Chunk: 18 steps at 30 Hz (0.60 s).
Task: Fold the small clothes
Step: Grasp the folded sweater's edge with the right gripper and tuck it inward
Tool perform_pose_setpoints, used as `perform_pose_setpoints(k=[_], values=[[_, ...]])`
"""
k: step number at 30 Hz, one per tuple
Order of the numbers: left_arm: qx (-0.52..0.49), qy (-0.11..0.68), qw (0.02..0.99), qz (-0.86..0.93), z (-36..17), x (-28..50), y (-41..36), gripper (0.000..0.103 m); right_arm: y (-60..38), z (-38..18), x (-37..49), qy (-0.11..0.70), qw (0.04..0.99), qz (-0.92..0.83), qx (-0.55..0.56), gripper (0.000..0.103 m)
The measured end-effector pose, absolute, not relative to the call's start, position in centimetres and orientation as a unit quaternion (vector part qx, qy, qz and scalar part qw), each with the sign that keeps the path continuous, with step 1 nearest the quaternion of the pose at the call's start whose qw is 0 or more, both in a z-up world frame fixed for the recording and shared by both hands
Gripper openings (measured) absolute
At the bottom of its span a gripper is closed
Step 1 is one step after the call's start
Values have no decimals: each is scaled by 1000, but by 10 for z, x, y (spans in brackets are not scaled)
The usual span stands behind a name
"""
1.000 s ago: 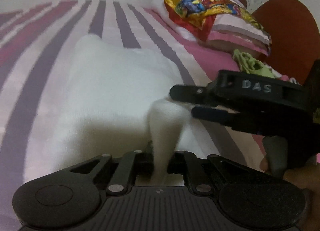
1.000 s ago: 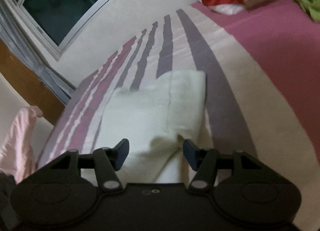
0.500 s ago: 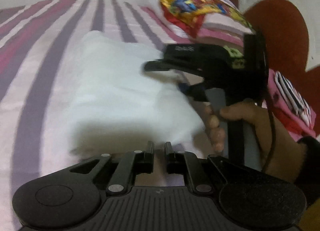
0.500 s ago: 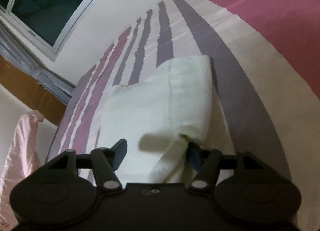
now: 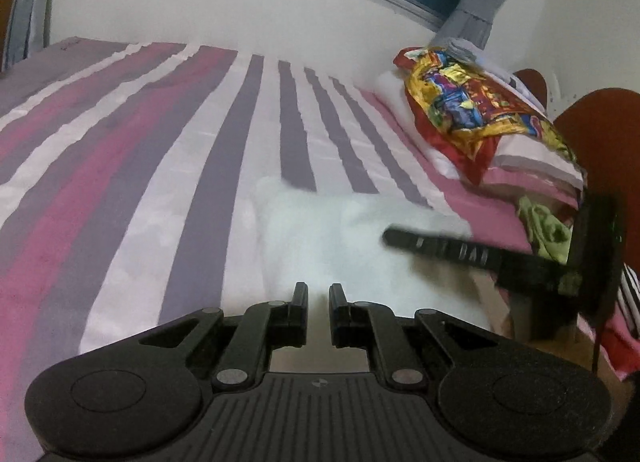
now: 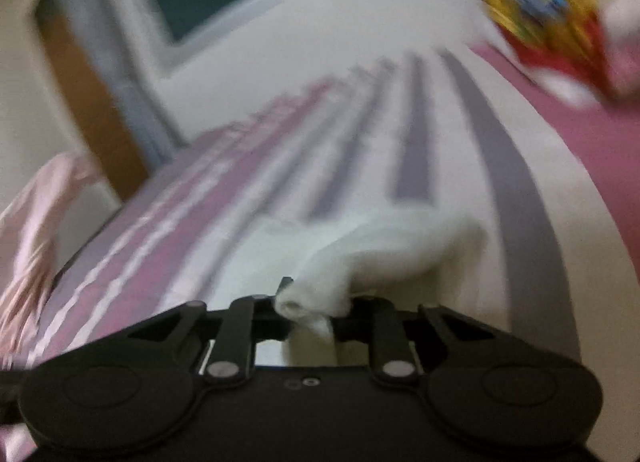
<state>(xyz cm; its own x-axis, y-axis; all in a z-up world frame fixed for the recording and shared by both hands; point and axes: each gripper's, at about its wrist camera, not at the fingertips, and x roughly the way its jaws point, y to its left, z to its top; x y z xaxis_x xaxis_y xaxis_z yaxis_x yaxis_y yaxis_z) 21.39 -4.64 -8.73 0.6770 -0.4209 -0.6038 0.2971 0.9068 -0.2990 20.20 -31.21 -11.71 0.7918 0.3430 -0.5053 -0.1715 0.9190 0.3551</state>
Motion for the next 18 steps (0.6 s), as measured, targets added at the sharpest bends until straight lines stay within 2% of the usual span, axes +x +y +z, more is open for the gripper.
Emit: perform_pose_setpoints(k=[5,10,13,14,15,18], values=[[-96,369,900,-210,-96,245,-72,8,-331,-137,212,364,911,107,163,21],[-90,376,898,-207,-106,265,-91,8,-342,-136,188,377,902,93,190,22],[-88,383,898,-200,-113,267,-94,8,-347,-130,179,381,894,92,218,49],[-87,383,898,-200,-115,266,-94,8,-350,-132,174,382,887,102,239,62],[-87,383,898,-198,-115,266,-94,8,-349,-133,169,386,882,109,248,64],[-87,381,899,-197,-113,260,-93,8,-341,-134,154,400,882,105,224,58]])
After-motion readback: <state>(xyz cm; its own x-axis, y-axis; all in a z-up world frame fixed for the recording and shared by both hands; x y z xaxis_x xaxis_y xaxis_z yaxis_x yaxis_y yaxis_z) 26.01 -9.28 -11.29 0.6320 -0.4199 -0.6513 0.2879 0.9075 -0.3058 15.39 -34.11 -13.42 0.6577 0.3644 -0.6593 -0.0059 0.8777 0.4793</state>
